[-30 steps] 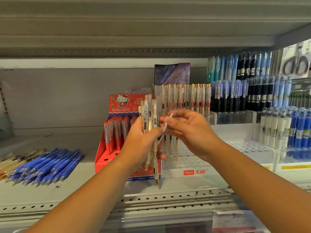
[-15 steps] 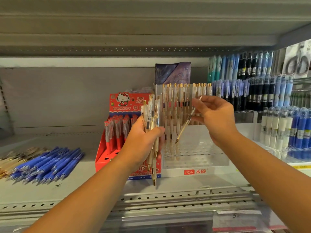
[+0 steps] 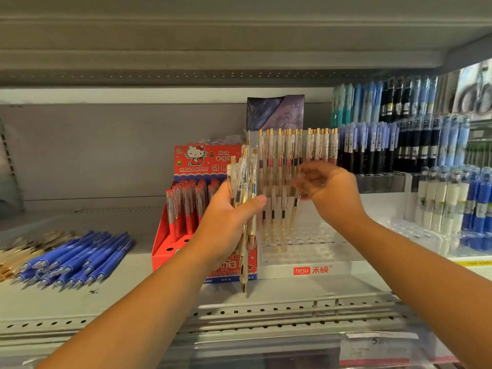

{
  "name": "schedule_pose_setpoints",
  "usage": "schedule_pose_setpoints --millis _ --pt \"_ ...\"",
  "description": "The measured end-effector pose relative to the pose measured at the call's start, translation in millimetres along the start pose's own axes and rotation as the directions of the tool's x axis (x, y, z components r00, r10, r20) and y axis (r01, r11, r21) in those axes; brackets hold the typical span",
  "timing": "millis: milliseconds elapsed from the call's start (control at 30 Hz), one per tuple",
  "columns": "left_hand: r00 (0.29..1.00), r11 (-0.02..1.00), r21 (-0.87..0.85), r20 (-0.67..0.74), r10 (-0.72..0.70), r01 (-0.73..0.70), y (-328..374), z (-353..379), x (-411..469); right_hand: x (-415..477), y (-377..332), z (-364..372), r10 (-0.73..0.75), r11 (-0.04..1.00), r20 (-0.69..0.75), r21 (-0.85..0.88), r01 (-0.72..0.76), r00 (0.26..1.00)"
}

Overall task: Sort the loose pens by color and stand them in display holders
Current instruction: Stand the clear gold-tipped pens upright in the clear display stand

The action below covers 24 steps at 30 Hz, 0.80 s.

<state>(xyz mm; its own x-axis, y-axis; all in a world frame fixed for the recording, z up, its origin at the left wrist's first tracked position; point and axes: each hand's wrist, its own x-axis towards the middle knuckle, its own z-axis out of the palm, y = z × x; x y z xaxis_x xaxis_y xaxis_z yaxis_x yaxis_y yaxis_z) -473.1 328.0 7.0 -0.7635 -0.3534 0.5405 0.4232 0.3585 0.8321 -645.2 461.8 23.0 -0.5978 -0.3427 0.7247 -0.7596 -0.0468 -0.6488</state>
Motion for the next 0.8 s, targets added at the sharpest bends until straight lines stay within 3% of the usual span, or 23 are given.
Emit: schedule_pose_setpoints --millis 100,400,567,667,800 --pt "1.000 1.000 -0.004 0.002 -0.002 0.002 0.5 0.6 -0.5 -3.7 4.0 4.4 -0.001 0.991 0.115 -0.129 0.016 0.993" --pt "0.999 1.000 -0.030 0.041 -0.002 0.003 3.5 1.0 -2.6 -3.4 3.4 3.3 0.053 0.976 0.203 -0.219 -0.008 0.978" --pt "0.998 0.998 -0.059 0.063 0.017 -0.013 9.3 1.8 -6.8 -10.0 -6.8 0.8 -0.031 0.940 0.062 -0.336 0.050 0.998" --pt "0.997 0.997 -0.075 0.073 0.009 -0.003 6.9 1.7 -4.8 -12.0 -26.2 1.5 -0.052 0.993 0.013 -0.101 0.053 0.999" --pt "0.997 0.998 -0.063 0.077 0.033 -0.029 6.3 2.8 -4.0 -20.2 -59.4 10.6 0.030 0.920 0.212 0.376 -0.109 0.977"
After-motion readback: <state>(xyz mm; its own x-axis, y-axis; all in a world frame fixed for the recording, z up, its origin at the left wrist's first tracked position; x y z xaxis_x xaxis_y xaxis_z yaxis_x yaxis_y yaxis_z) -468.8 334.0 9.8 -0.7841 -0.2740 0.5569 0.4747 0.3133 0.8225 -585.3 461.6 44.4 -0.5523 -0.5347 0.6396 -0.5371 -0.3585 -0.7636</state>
